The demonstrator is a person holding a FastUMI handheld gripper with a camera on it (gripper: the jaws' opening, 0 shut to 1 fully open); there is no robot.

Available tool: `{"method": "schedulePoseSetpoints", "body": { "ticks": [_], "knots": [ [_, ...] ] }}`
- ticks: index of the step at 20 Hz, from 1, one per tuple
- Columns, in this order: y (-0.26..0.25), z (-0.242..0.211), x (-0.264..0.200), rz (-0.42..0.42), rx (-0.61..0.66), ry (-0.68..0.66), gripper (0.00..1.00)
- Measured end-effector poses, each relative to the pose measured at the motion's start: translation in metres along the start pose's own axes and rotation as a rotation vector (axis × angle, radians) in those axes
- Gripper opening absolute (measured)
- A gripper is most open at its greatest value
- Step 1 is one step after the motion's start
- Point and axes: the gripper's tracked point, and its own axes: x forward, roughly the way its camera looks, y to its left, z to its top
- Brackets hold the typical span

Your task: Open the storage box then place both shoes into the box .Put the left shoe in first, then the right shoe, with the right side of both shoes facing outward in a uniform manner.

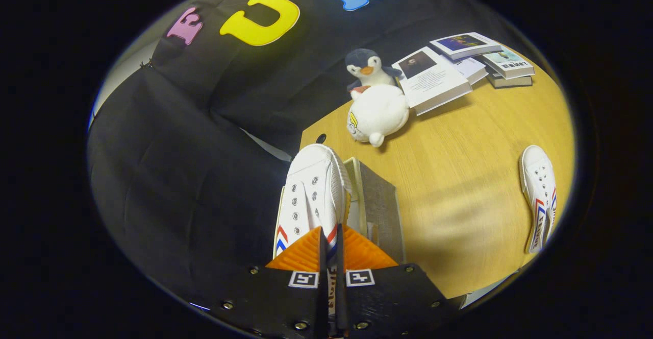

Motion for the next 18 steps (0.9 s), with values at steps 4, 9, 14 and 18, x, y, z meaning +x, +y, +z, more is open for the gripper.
{"method": "schedulePoseSetpoints", "body": {
  "ticks": [4, 9, 14, 18],
  "knots": [
    [0.013, -0.016, 0.027, -0.003, -0.018, 0.035, 0.05],
    [0.019, -0.037, 0.056, -0.037, -0.052, 0.078, 0.05],
    [0.016, -0.05, 0.08, -0.08, -0.062, 0.1, 0.05],
    [0.01, -0.061, 0.095, -0.108, -0.078, 0.131, 0.05]
  ]
}}
